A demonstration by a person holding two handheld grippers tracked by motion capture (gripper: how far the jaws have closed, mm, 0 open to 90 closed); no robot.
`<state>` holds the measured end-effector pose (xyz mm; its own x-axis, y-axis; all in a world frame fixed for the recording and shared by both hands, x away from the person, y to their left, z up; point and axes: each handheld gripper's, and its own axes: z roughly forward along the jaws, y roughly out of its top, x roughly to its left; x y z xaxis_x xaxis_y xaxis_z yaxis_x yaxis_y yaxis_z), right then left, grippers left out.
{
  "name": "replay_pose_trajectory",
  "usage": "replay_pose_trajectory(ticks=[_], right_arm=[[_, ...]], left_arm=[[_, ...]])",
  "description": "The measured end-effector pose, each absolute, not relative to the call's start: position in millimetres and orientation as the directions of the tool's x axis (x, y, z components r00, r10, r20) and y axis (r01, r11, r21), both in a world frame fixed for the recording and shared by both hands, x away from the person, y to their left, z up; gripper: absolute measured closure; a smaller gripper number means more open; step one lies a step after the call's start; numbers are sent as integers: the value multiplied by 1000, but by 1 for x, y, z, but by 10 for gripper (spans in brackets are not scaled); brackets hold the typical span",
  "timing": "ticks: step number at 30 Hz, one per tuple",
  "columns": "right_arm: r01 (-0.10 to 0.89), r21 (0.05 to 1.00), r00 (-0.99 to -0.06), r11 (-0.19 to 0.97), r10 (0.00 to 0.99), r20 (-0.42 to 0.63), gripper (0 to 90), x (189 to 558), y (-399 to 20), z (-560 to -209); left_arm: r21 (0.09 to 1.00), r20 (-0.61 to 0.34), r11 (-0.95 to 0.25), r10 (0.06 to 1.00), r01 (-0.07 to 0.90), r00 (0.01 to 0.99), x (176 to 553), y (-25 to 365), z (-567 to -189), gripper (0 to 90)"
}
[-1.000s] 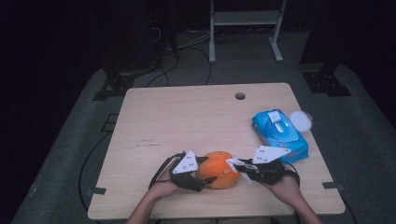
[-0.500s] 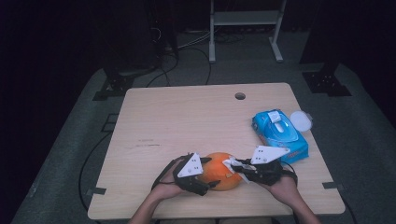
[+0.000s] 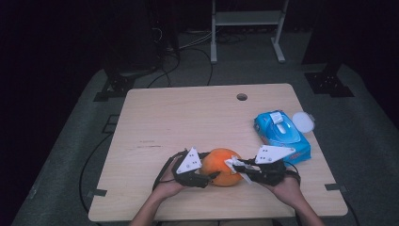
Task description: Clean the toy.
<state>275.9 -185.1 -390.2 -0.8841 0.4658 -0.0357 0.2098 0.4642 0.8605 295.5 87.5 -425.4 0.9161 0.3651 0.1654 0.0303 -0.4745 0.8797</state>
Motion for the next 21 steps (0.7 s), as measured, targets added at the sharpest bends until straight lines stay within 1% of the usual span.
replay_pose_trajectory(ticks=[2,4,5,6,8,9,10,11,13,15,17,20,21], right_arm=[[201,847,-884,492,464,-59,776,276,-184,-393],[216,845,-883,489,467,-45,776,280,-187,-396],[231,846,-881,481,472,-28,776,282,-189,-398],[242,845,-877,476,479,-19,776,284,-191,-400],[260,841,-871,474,492,-8,776,286,-194,-405],[268,843,-868,467,497,0,776,287,-195,-406],[270,843,-865,465,502,0,776,287,-196,-406],[266,843,-863,468,506,-9,776,288,-196,-405],[250,843,-861,476,507,-31,776,286,-195,-402],[214,852,-870,479,490,-57,776,280,-189,-395],[183,856,-884,483,462,-72,775,274,-181,-388],[117,841,-890,528,432,-147,776,265,-167,-382],[103,835,-887,540,430,-169,776,264,-166,-381]], left_arm=[[880,161,-475,350,27,923,295,90,-427,311],[883,141,-467,341,37,929,296,92,-429,296],[887,112,-459,340,61,934,297,94,-431,271],[886,73,-453,351,100,934,299,94,-432,210],[877,23,-451,386,167,922,304,96,-434,123],[875,0,-446,390,189,921,305,96,-435,100],[874,-15,-443,389,201,921,307,96,-436,102],[878,-14,-437,386,196,923,307,96,-437,128],[881,20,-441,396,172,918,305,96,-435,231],[887,26,-435,384,156,923,303,96,-433,282],[887,59,-446,372,123,927,300,93,-431,303],[888,106,-454,356,73,928,293,93,-422,324],[892,101,-445,358,75,928,293,94,-420,325]])
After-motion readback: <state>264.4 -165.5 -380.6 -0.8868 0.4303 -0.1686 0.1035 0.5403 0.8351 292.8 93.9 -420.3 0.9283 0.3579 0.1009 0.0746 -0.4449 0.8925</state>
